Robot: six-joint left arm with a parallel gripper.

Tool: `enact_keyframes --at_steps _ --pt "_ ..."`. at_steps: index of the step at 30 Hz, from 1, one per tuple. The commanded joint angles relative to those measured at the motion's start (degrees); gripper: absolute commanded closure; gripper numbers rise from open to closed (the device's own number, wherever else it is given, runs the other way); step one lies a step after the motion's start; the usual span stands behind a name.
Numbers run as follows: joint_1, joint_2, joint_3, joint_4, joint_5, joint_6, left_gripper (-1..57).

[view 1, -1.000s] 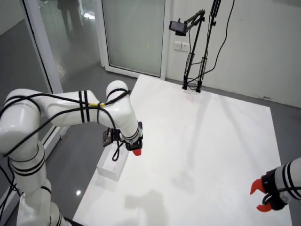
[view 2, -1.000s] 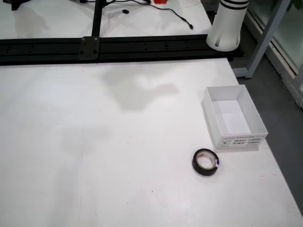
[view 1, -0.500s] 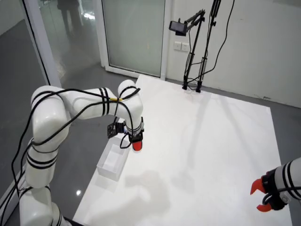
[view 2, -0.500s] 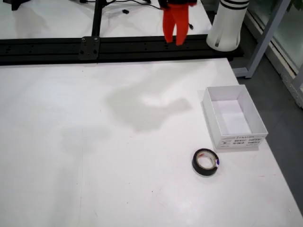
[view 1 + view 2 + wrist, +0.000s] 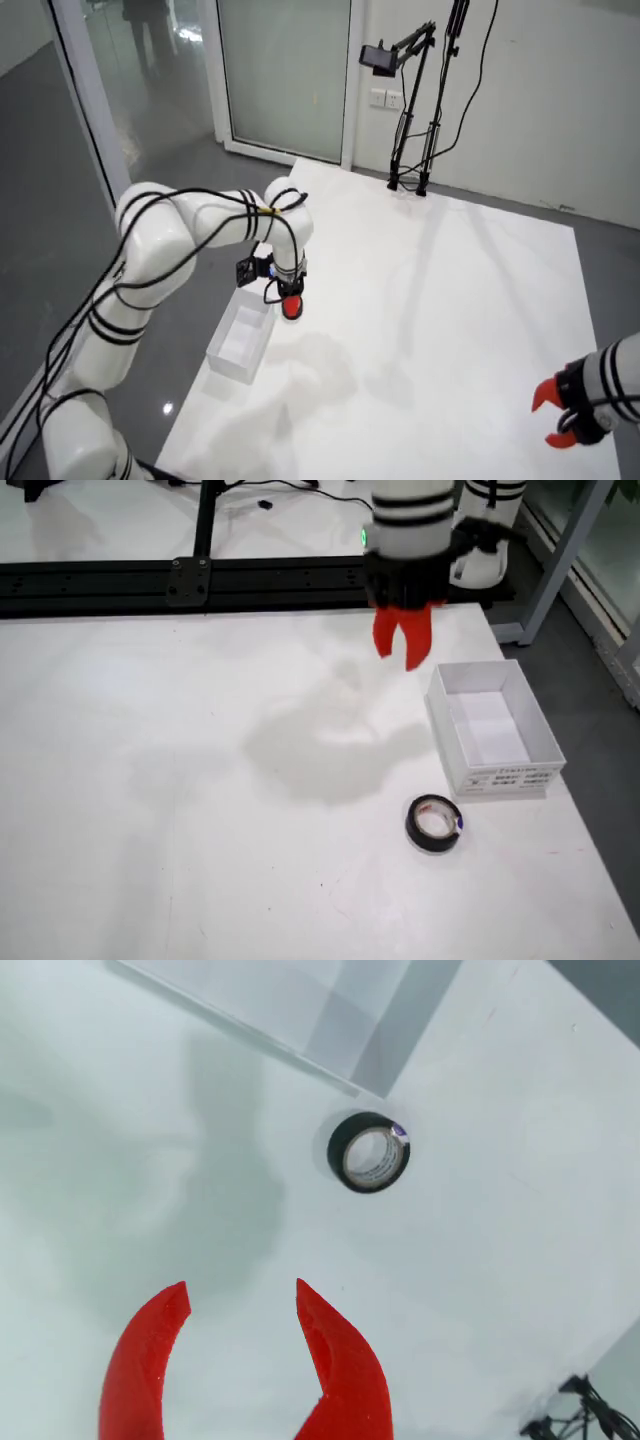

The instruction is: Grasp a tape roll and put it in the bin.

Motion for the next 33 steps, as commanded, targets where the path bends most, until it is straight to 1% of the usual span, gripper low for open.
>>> enact_keyframes --at_steps 1,13,27,33 --pt "5.9 18.1 -13.0 -0.2 -2.4 4.1 33.0" --pt "8.2 27.1 -20.0 -0.6 -3.0 5.7 33.1" --pt "9.0 32.1 -28.6 0.2 -2.6 6.4 33.4" --pt "8.9 33.5 -30.1 0.3 -2.4 6.4 33.5"
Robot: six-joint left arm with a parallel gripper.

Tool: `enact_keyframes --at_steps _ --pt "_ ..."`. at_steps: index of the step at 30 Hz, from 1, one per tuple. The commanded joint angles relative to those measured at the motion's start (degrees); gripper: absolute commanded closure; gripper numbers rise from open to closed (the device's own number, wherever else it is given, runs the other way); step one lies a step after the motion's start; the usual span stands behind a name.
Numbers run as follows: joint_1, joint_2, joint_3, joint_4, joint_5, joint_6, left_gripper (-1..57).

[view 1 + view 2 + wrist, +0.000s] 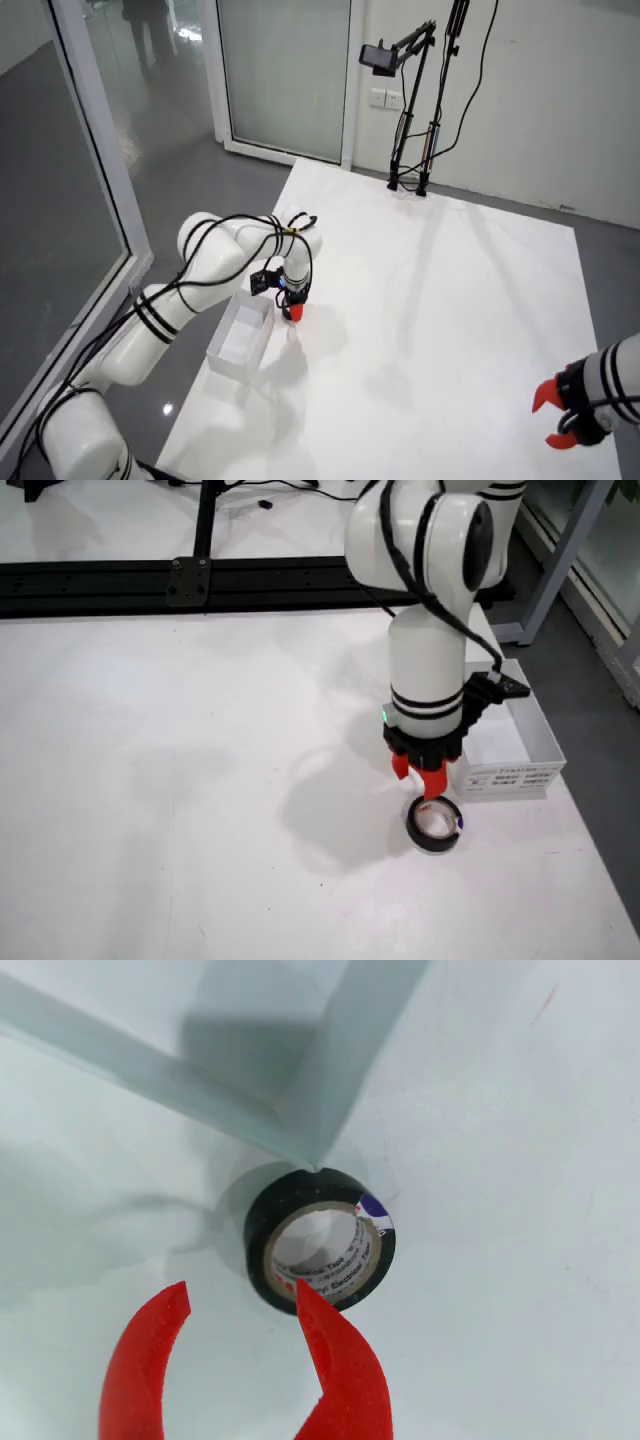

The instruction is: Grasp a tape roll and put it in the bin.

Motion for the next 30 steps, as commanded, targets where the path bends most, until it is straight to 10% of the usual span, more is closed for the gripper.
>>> enact_keyframes --at_steps 1,20,30 --pt "1.0 7.3 -8.7 0.5 0.3 1.0 33.5" --pt "1.4 7.8 -9.0 0.5 0.4 1.6 38.8" --pt "0.7 7.8 -8.7 -0.3 -0.1 2.4 57.2"
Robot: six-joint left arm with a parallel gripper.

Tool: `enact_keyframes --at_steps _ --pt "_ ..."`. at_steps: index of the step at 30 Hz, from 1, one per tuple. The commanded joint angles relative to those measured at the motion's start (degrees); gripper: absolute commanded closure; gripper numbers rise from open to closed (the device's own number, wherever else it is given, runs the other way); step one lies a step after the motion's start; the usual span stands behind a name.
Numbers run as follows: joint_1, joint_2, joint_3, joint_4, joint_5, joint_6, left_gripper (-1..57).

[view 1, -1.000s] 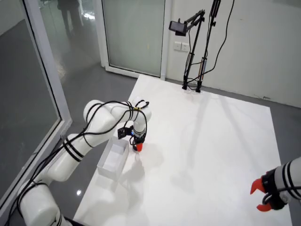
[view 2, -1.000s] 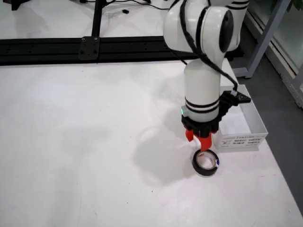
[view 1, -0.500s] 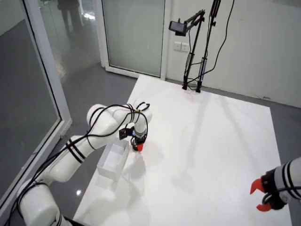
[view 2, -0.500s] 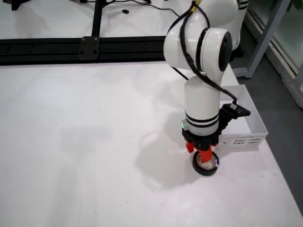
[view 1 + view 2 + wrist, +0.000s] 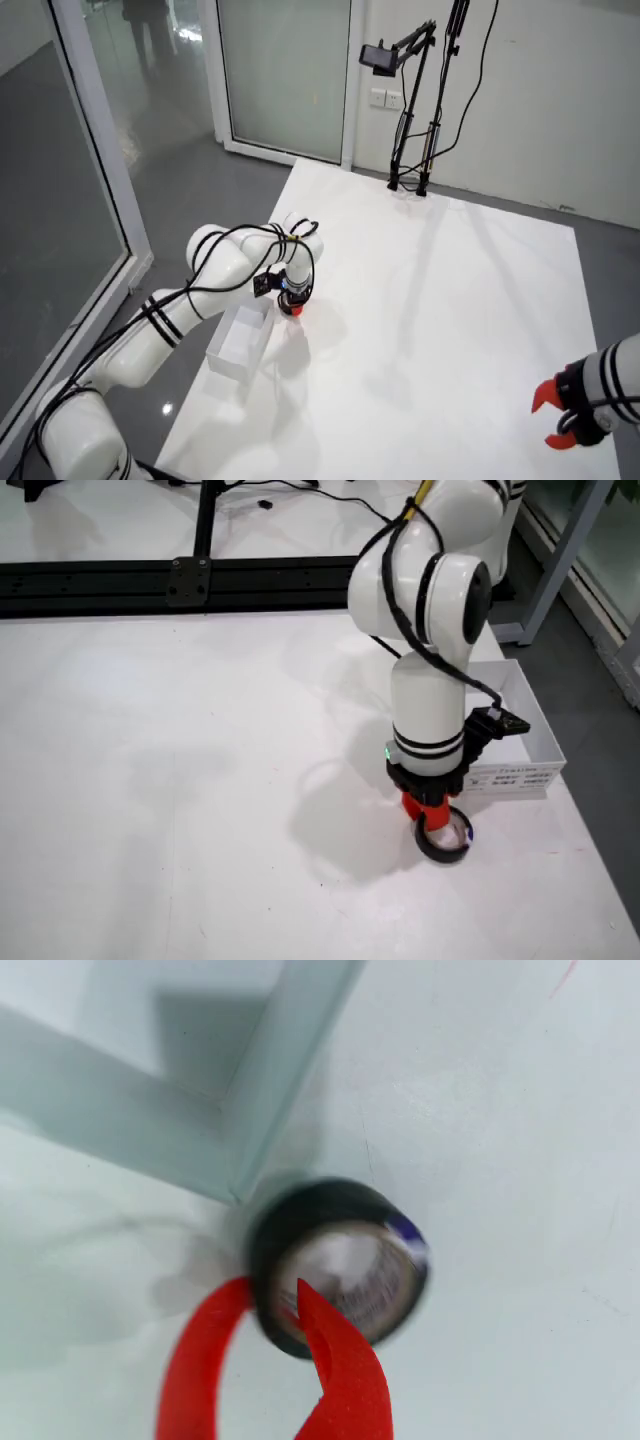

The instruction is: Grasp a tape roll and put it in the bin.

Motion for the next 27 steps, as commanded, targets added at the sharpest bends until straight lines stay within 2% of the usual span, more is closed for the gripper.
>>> enact_keyframes --at_steps 1,6,10,17,22,27 --pt "-0.6 0.7 -0.6 -0.9 -0.4 1.1 57.2" --pt "-1.9 2.1 -3.0 -2.0 0.9 2.3 57.2" --pt "-3.4 5.1 -9.8 -2.3 5.2 4.6 57.2" --pt "-5.3 5.2 -18.1 -1.5 11.1 5.8 57.2" --pt "-6.8 2.5 -19.9 -1.6 12.2 5.8 57.2" --pt "-7.8 -3.7 -15.5 -1.6 12.8 5.3 57.2"
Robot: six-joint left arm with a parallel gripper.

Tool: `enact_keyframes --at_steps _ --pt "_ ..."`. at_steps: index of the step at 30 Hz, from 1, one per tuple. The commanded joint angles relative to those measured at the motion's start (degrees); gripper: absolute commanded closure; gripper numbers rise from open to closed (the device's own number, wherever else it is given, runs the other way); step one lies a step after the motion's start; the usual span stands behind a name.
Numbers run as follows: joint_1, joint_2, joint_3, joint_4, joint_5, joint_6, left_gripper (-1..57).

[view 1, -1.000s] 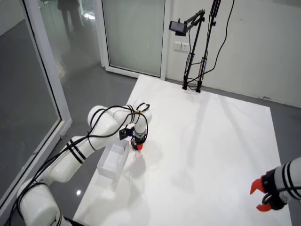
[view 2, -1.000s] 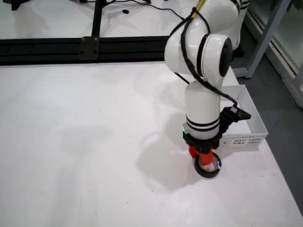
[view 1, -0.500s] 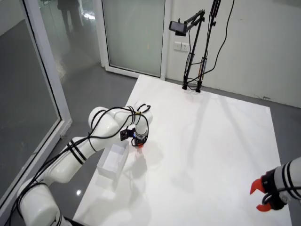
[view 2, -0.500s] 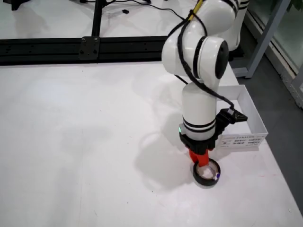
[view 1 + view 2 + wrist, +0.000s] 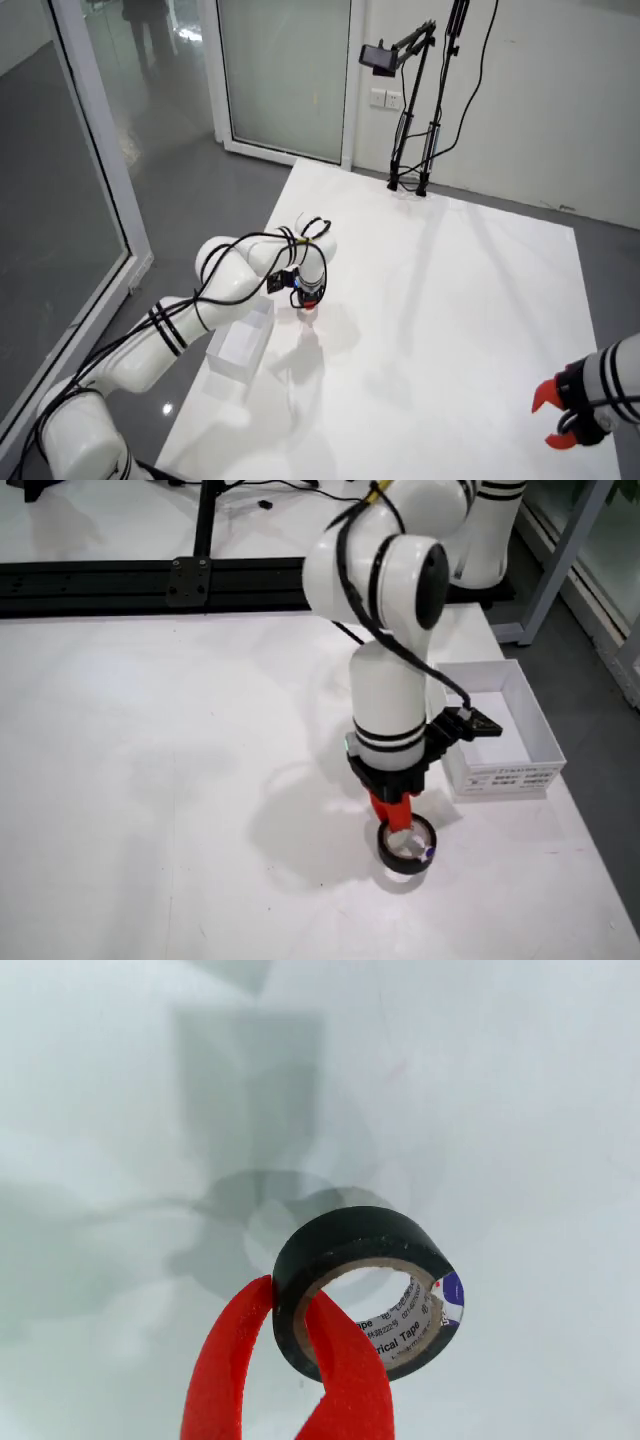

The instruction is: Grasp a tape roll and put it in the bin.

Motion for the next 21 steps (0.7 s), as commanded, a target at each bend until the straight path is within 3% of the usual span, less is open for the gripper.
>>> enact_keyframes --at_steps 1,21 --pt "-4.4 -8.7 -2.6 0.0 6.6 1.3 57.2" --pt "-3.5 -53.0 49.3 1.1 6.6 -6.5 57.2"
